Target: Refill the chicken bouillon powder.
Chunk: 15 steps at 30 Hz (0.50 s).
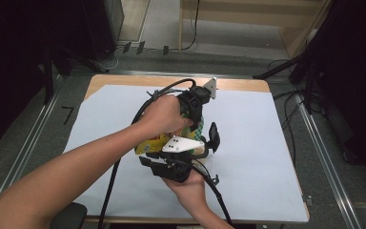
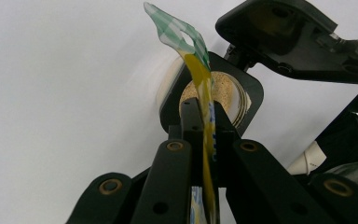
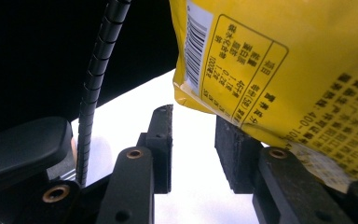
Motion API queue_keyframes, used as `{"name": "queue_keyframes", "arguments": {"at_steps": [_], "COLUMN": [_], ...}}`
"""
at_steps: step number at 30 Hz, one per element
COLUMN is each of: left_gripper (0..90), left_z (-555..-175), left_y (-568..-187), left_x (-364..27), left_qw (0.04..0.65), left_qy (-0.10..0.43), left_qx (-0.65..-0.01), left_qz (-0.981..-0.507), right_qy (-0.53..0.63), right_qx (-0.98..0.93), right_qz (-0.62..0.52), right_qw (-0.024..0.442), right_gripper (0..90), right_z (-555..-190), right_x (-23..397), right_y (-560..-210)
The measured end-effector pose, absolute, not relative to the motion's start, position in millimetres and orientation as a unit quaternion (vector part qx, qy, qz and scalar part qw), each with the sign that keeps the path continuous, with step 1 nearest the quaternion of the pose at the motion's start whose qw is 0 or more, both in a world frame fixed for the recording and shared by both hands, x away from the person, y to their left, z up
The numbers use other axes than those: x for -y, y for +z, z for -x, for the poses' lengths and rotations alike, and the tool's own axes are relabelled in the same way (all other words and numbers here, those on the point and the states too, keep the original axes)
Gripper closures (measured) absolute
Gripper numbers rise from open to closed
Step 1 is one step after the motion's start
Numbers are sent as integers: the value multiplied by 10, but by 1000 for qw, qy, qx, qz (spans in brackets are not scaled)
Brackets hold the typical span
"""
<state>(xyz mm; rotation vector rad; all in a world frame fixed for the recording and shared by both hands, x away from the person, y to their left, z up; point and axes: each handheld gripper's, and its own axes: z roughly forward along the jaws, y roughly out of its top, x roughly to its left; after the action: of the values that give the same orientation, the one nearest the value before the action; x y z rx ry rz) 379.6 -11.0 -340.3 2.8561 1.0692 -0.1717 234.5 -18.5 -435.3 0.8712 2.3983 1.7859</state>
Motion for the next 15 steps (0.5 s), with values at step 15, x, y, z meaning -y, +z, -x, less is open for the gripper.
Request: {"name": "queue_keyframes", "arguments": {"at_steps": [15], "left_gripper": [891], "left_z": [-3775], "left_y": [-3405], "left_x": [52], "left_qw": [60], "left_qy": [-59], "left_qx": [-349], "left_qz": [-933], "right_qy": [572], "right_qx": [-774], "right_qz": [-270], "right_qw": [24], "right_gripper": [678], "right_z": [-2330], "right_x": [178], "right_y": [-4406]}}
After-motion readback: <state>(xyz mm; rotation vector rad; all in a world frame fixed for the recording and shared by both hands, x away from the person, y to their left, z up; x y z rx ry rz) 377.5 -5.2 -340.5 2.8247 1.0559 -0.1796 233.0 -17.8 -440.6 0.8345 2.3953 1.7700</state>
